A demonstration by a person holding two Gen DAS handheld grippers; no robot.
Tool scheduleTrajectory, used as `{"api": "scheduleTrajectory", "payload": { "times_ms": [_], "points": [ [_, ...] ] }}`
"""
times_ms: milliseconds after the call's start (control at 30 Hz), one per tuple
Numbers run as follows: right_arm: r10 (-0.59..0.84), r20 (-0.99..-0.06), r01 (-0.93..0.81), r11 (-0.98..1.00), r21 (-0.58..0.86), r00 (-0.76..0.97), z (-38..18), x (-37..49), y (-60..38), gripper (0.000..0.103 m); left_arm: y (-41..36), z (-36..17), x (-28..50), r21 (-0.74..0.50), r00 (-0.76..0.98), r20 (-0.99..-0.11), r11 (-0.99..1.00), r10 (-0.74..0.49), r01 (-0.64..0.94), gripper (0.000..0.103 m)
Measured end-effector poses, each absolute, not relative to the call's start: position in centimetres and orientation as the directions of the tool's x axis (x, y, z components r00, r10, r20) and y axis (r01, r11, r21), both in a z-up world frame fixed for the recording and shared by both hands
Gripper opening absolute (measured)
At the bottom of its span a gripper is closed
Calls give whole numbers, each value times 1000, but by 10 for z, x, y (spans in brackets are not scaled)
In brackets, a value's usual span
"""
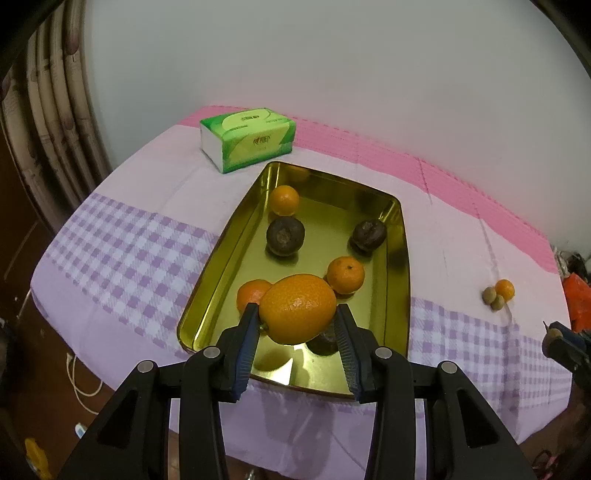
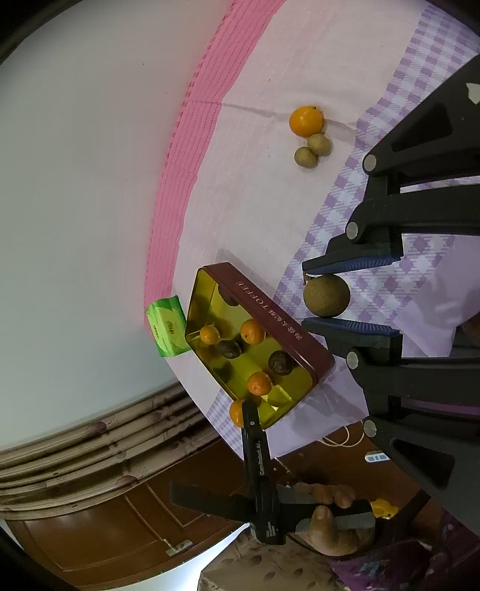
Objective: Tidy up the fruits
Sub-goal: 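Lower the orange into the gold tray and open the left gripper while right holds green fruit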
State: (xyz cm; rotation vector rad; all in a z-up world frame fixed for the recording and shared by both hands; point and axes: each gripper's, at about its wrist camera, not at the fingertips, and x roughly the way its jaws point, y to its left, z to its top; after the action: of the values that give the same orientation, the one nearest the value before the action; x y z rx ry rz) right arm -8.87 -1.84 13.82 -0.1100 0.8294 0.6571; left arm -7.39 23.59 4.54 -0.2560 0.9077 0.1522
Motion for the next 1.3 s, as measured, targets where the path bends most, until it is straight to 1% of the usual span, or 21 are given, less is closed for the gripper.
{"api": "scheduleTrajectory", "payload": {
  "times_ms": [333,467,700,933,1167,1300],
  "points": [
    [505,-713,-572,801,178,486,138,-88,-21,22,227,42,-57,-105,616,-786,969,56,-223,42],
    [505,-714,-569,802,181,485,137,-86,-22,22,231,38,-47,-115,611,-790,966,52,-231,42],
    [505,-722,-571,800,185,473,133,-86,-22,23,240,33,-27,-166,600,-800,953,20,-254,42],
    [501,-727,-570,801,185,469,132,-85,-24,23,232,34,2,-170,602,-799,959,1,-227,42],
    [493,-734,-558,809,187,468,130,-81,-29,23,221,36,30,-124,602,-798,972,21,-198,42],
    [492,-732,-555,810,189,470,131,-80,-31,23,232,47,24,-159,619,-785,963,11,-218,42]
  ]
}}
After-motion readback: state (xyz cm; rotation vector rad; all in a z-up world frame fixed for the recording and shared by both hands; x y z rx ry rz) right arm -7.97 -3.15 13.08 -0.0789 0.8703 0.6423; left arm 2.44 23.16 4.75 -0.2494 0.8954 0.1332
